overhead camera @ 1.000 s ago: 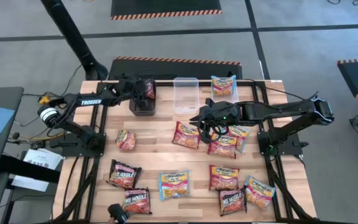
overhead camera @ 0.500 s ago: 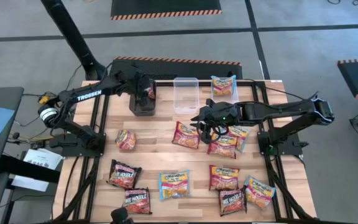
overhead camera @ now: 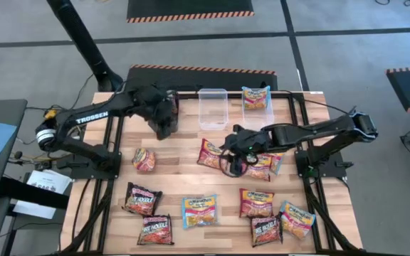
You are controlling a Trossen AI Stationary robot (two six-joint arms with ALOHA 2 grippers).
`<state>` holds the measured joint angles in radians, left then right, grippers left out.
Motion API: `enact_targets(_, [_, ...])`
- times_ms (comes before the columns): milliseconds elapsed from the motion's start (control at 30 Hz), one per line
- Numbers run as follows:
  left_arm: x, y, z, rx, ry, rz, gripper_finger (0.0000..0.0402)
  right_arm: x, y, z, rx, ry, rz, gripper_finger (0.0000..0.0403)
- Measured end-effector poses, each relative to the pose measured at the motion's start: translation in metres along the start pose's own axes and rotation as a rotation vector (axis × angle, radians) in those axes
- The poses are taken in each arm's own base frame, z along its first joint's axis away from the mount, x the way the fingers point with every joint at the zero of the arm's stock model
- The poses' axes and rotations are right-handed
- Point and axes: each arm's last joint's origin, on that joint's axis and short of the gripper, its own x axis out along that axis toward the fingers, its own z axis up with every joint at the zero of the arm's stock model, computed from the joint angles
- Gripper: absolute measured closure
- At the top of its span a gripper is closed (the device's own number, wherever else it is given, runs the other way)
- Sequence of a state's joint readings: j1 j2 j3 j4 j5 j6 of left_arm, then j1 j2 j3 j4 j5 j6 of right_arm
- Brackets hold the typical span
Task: Sort Maruchan noodles
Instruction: Put the red noodle pack into the left transparent bin
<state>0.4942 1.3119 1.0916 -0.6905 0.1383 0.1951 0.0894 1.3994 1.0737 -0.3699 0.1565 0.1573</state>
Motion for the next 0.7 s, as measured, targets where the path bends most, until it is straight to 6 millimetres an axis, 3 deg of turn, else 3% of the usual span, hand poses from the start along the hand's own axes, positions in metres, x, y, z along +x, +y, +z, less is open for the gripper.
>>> enact_targets(400, [-0.025,-0.066,0.003,0.086,-0.067,-0.135,0.0278,0.059,0.004,-0.021,-0.095,0.137,-0.021,0.0211])
enact_targets(700, [-0.028,-0.092,0.001,0.096,-0.059,-0.166,0.0278,0.074,-0.002,-0.034,-0.067,0.233,-0.051,0.0211])
